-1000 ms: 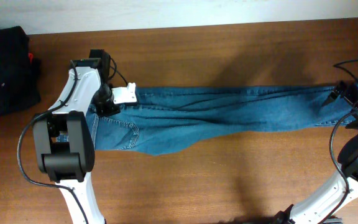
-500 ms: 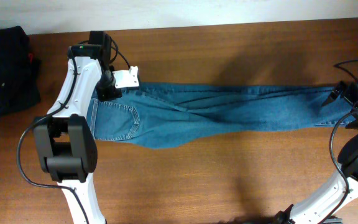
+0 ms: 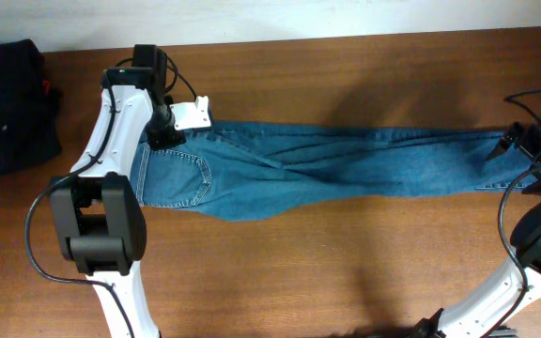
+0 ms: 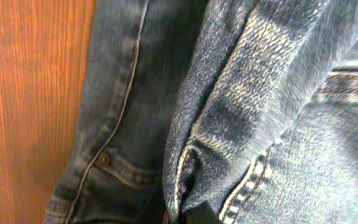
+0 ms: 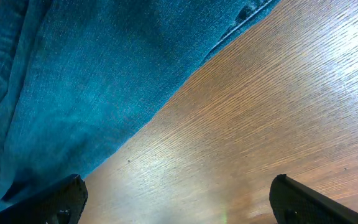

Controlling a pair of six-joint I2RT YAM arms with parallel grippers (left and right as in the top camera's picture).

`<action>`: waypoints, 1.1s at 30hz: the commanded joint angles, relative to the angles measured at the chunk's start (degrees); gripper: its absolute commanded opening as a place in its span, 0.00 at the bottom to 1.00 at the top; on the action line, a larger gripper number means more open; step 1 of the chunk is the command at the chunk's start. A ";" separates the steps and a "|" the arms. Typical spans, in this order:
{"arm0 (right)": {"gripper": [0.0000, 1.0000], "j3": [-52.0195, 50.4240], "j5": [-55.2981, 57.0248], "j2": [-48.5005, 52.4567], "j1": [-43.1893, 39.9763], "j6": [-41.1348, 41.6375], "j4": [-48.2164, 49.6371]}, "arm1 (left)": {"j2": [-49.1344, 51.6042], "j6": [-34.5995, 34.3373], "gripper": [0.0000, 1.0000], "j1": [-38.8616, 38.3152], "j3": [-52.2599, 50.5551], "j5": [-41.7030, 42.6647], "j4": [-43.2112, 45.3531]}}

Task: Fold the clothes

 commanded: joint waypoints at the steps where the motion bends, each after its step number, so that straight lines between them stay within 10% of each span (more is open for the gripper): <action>1: 0.99 0.66 0.35 -1.38 -0.07 0.20 0.02 | -4.46 0.44 0.00 0.04 1.18 8.37 0.22; 24: 0.99 0.66 0.35 -1.38 -0.07 0.22 0.02 | 4.70 -2.32 0.08 1.75 1.16 8.61 11.52; 28: 0.99 0.66 0.35 -1.38 -0.07 0.20 0.02 | 7.50 -10.03 0.40 1.90 1.16 6.69 15.80; 30: 0.99 0.66 0.35 -1.38 -0.07 0.20 0.02 | 8.00 -15.74 0.99 1.92 1.16 5.22 18.93; 33: 0.99 0.66 0.35 -1.38 -0.07 0.20 0.02 | 7.43 -25.75 1.00 1.92 1.51 2.21 24.55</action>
